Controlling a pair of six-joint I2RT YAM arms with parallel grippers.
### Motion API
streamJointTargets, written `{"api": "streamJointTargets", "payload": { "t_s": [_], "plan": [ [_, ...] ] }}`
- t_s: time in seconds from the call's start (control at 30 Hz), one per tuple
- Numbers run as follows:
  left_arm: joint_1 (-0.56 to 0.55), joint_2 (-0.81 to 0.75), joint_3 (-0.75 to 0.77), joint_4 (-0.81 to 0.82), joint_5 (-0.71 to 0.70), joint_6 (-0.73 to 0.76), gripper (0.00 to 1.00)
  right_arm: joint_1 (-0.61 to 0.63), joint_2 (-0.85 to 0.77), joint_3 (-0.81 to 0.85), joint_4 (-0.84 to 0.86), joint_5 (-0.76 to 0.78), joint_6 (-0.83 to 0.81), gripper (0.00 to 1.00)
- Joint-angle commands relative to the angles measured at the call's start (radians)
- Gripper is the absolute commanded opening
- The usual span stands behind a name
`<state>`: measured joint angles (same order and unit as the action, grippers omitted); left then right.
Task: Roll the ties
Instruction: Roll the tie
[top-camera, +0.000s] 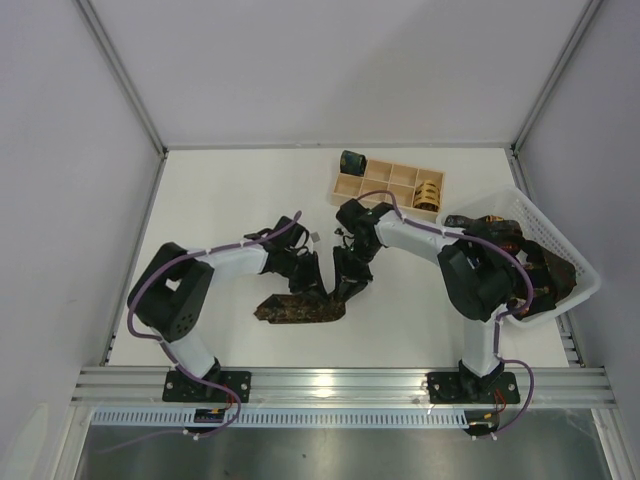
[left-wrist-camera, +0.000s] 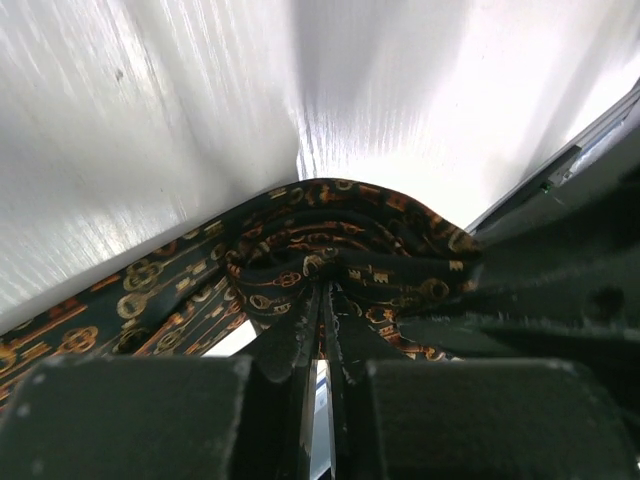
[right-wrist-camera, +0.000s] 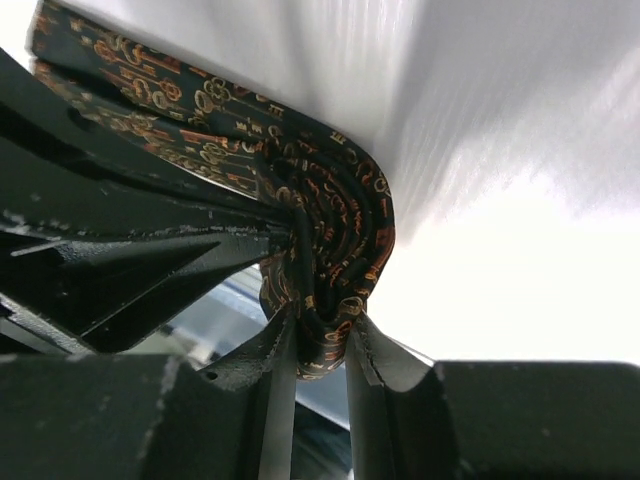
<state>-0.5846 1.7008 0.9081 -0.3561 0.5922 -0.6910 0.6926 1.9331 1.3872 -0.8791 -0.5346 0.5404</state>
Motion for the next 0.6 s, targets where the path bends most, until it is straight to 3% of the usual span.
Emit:
{"api": "streamJointTargets", "payload": {
  "t_s": [0.0, 0.2, 0.57],
  "plan": [
    [-0.006, -0.038, -0.038, 0.022, -0.006, -0.004, 0.10, 0.067, 0.012, 0.114, -0.115, 0.131, -0.016, 0.16],
    [0.042, -0.121, -0.106, 0.013, -0.014, 0.008, 0.11, 0.162, 0.070, 0.229, -0.202, 0.272, 0.036, 0.15],
    [0.094, -0.222, -0.198, -0.027, -0.051, 0.038, 0.08, 0.225, 0.155, 0.355, -0.251, 0.350, 0.112, 0.16]
  ]
}}
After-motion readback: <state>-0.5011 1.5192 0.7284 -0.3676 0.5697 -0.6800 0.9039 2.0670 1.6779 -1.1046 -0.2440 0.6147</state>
